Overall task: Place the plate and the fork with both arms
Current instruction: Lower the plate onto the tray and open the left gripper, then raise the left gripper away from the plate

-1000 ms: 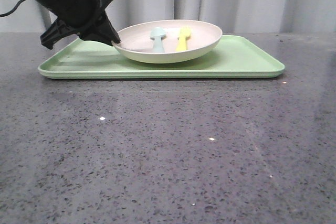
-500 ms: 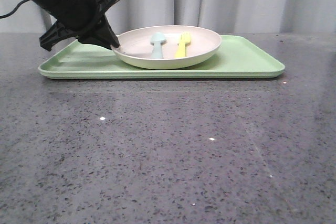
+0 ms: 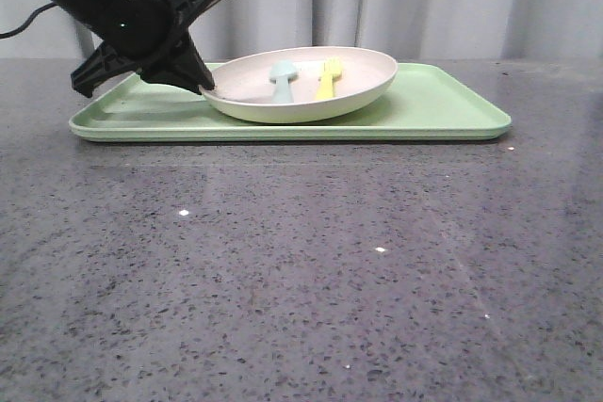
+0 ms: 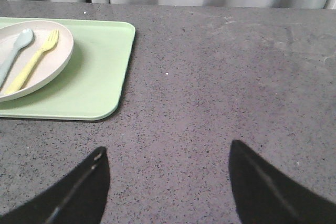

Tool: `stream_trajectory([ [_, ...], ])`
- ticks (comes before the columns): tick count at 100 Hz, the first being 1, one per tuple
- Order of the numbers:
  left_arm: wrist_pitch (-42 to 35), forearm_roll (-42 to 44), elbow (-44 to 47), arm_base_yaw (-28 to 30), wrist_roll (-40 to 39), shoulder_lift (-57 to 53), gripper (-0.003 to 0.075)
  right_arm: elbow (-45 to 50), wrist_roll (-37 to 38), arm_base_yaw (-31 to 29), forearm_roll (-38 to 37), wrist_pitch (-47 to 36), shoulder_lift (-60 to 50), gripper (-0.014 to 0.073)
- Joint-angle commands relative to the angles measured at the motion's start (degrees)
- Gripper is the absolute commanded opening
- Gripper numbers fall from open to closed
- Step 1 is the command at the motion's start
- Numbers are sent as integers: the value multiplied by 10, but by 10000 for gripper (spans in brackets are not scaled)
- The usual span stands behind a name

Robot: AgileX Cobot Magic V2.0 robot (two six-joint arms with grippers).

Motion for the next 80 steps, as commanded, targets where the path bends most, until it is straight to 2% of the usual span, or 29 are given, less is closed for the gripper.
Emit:
stream_trajectory([
  [1,-15,-12,-15,-6,-7,-28,-20,-13,0,-3,1,-45,9,491],
  [19,-10,-12,-16,-6,-7,-29,11,-13,0,-3,1,-45,9,491],
  [58,-8,-14,-17,-5,-7,-31,352,-13,0,-3,1,-45,9,491],
  [66,-8,-14,-17,-5,-7,-35,382,-13,0,-3,1,-45,9,491],
  [80,-9,-10,-17,-2,-7,-57,384,-13,0,-3,1,-45,9,491],
])
